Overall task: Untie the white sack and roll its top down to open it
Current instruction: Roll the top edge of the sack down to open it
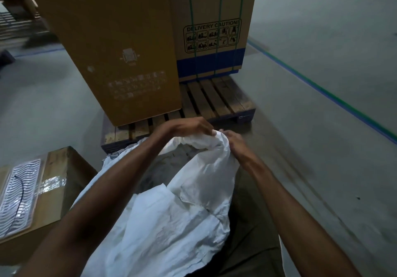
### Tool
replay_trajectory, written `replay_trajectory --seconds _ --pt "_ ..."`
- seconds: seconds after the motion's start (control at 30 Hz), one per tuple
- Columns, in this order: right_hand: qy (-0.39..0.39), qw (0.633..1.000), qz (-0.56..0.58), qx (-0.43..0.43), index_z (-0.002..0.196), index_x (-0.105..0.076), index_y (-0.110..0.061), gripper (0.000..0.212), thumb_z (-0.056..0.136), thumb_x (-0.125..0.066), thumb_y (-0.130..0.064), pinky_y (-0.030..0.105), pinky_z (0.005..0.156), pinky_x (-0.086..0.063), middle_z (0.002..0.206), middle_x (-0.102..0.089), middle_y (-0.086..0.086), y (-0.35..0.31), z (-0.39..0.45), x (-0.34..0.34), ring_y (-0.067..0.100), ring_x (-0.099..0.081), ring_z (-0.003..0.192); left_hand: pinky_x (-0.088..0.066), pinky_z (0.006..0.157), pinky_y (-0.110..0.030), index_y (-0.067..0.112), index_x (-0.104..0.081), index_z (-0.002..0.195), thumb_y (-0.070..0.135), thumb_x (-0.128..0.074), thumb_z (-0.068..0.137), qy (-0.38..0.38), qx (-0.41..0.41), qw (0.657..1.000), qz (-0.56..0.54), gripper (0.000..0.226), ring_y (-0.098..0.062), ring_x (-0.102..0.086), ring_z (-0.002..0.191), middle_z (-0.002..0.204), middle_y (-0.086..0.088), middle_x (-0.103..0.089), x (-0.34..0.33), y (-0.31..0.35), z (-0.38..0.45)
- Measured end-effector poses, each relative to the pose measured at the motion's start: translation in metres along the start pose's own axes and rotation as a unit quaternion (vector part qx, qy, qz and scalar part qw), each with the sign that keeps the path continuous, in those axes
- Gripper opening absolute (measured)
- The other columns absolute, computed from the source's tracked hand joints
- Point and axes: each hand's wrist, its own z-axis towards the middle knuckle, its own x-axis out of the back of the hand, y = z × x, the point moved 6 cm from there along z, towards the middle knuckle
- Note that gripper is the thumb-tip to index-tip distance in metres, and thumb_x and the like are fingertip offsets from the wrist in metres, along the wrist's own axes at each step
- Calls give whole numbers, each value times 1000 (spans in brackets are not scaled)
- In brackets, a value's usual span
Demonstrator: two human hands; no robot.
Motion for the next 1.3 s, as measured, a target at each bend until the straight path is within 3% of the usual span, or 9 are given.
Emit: replay_trajectory --seconds 0.1,0.2,0.4,0.53,0.6,0.7,0.9,1.03,1.3 --pt "110 990 -68 63 105 -57 -29 45 99 -37 -70 45 107 -41 118 -56 5 -7 -7 6 25 -50 118 -33 60 -27 24 -60 72 42 -45 108 71 17 997 31 43 0 -42 53 62 16 -52 15 -14 -4" --pt "159 979 -95 85 113 -57 -23 67 85 -46 -84 43 98 -47 117 -57 4 -18 -28 -5 25 -54 114 -36 60 -36 10 -72 82 62 -41 97 116 12 991 65 63 -16 -45 61 70 -1 -56 13 -18 4" --pt "83 995 -54 -12 111 -63 -9 49 97 -61 -55 41 83 -56 107 -67 9 -11 -28 -20 24 -65 94 -28 54 -33 23 -61 55 51 -57 89 165 25 982 87 44 -16 -36 50 56 -1 -45 23 -23 17" --pt "5 995 73 -68 109 -67 -1 30 101 -65 -30 43 78 -54 105 -72 19 -8 -25 -16 30 -67 88 -52 76 -45 17 -73 98 60 -51 94 199 2 973 120 49 -23 -63 81 91 -3 -70 26 -19 6" --pt "16 990 118 -81 116 -68 0 29 100 -65 -24 35 67 -51 102 -73 17 -6 -26 -9 30 -68 85 -38 106 -46 24 -60 130 58 -49 97 266 -18 948 174 48 -23 -50 124 128 -4 -59 21 -8 -8" --pt "49 978 181 -90 116 -70 1 25 97 -68 -15 31 60 -51 96 -74 14 -9 -25 2 28 -69 80 -39 109 -45 27 -49 139 53 -62 94 434 -75 893 98 54 -20 -43 128 135 -1 -49 -6 12 -53" --pt "48 943 302 -133 115 -64 14 52 76 -82 -15 29 50 -58 108 -69 28 -13 -26 -14 36 -73 87 -47 108 -45 39 -15 153 83 -78 60 308 64 948 -53 120 -22 -48 132 156 1 -35 -122 -12 -68" --pt "58 938 323 -109 124 -61 10 81 56 -92 -21 32 56 -60 119 -69 26 -10 -24 -27 34 -74 96 -58 91 -42 33 -32 145 61 -84 64 438 67 894 -70 100 -19 -61 112 135 3 -56 -130 -15 -71" --pt "43 984 144 -99 141 -47 -7 78 88 -72 -58 36 76 -52 122 -61 10 -16 -65 -48 27 -64 103 -63 69 -42 28 -45 131 8 -84 70 511 42 858 -28 75 -24 -72 87 116 -3 -71 -137 -19 -79"
